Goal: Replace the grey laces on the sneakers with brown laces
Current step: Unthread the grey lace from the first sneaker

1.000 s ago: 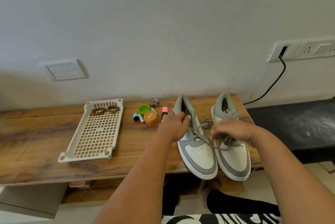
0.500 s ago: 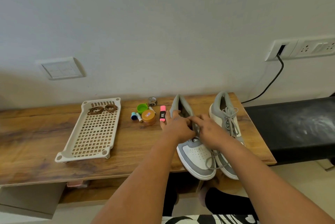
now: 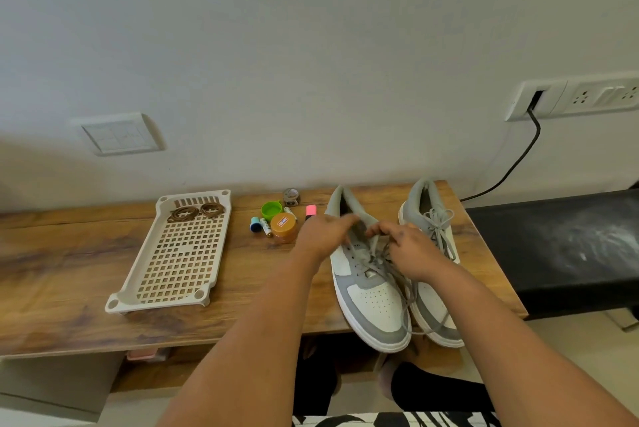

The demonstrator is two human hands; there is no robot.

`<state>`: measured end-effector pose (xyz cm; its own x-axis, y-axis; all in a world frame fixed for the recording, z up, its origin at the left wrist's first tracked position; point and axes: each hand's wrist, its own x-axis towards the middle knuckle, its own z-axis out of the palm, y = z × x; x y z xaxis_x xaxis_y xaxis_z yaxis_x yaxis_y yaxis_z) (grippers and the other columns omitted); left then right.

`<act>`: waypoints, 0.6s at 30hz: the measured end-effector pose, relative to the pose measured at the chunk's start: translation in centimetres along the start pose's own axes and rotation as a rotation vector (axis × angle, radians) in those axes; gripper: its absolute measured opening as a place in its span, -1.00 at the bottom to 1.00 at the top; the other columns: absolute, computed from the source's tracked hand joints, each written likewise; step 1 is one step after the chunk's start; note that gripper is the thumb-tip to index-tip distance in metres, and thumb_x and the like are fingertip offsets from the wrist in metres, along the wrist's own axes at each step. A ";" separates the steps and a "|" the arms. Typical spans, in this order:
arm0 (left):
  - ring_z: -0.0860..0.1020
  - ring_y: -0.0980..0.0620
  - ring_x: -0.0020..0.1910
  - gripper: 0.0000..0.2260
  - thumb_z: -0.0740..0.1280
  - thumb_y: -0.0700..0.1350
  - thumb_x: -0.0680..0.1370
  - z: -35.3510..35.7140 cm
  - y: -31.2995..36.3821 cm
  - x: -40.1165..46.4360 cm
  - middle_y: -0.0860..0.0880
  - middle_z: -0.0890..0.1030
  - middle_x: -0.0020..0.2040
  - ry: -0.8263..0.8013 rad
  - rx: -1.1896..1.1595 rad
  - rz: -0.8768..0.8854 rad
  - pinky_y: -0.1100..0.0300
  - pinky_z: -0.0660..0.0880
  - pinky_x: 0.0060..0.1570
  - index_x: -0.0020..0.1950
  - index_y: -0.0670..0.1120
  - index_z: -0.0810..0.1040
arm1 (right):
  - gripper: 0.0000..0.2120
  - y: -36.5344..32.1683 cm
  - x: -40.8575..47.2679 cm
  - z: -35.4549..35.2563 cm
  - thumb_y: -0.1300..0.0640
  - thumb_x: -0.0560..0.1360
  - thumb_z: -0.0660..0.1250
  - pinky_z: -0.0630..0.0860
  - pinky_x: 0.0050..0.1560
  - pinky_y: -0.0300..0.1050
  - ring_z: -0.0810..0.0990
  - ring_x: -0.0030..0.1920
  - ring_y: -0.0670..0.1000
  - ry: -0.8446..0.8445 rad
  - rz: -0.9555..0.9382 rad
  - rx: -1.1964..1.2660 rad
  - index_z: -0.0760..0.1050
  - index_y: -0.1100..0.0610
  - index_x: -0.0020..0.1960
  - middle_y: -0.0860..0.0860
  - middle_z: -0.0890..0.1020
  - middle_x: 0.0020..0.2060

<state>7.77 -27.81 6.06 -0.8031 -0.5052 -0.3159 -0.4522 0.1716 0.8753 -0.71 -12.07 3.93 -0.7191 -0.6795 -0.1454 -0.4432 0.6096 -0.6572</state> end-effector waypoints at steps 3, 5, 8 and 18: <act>0.57 -0.02 -0.01 -0.66 0.38 0.20 0.51 0.8 -0.8 0.6 -0.06 0.61 -0.04 -0.051 0.463 0.229 0.07 0.50 -0.01 -0.09 -0.08 0.64 | -0.58 -0.4 -0.1 -0.2 0.30 0.59 0.11 0.42 -0.19 -0.28 0.53 -0.07 -0.09 -0.027 0.006 0.022 0.49 -0.06 0.30 0.04 0.55 0.14; 0.37 -0.06 0.39 -0.67 0.36 0.20 0.53 1.3 -0.8 0.5 -0.05 0.46 0.36 -0.136 0.697 0.280 -0.04 0.38 0.32 0.18 0.04 0.63 | -0.58 -0.6 0.0 -0.2 0.28 0.61 0.08 0.50 0.00 -0.17 0.57 0.05 -0.03 -0.047 0.056 0.133 0.48 -0.07 0.33 0.00 0.56 0.19; -0.05 -0.10 0.58 -0.68 0.35 0.20 0.54 1.9 -0.9 0.3 -0.01 0.14 0.58 -0.190 0.807 0.236 -0.26 0.06 0.47 0.22 0.11 0.62 | -0.55 -0.7 0.2 -0.1 0.30 0.60 0.06 0.40 0.34 -0.05 0.48 0.28 0.01 -0.039 0.122 0.267 0.48 -0.02 0.37 0.02 0.52 0.33; 0.53 0.13 -0.21 -0.84 0.33 -0.07 0.53 -2.2 0.3 -0.6 0.02 0.60 -0.22 -0.123 -0.437 0.090 0.18 0.43 -0.09 -0.06 -0.10 0.66 | -0.60 -0.6 0.4 -0.2 0.24 0.59 0.10 0.49 0.22 0.13 0.55 0.03 0.07 0.054 0.229 0.388 0.56 -0.05 0.26 0.07 0.64 0.03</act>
<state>8.97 -29.32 7.35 -0.8837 -0.3958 -0.2498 -0.1940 -0.1761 0.9651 -0.80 -12.66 4.40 -0.8068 -0.5163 -0.2872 -0.0435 0.5368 -0.8426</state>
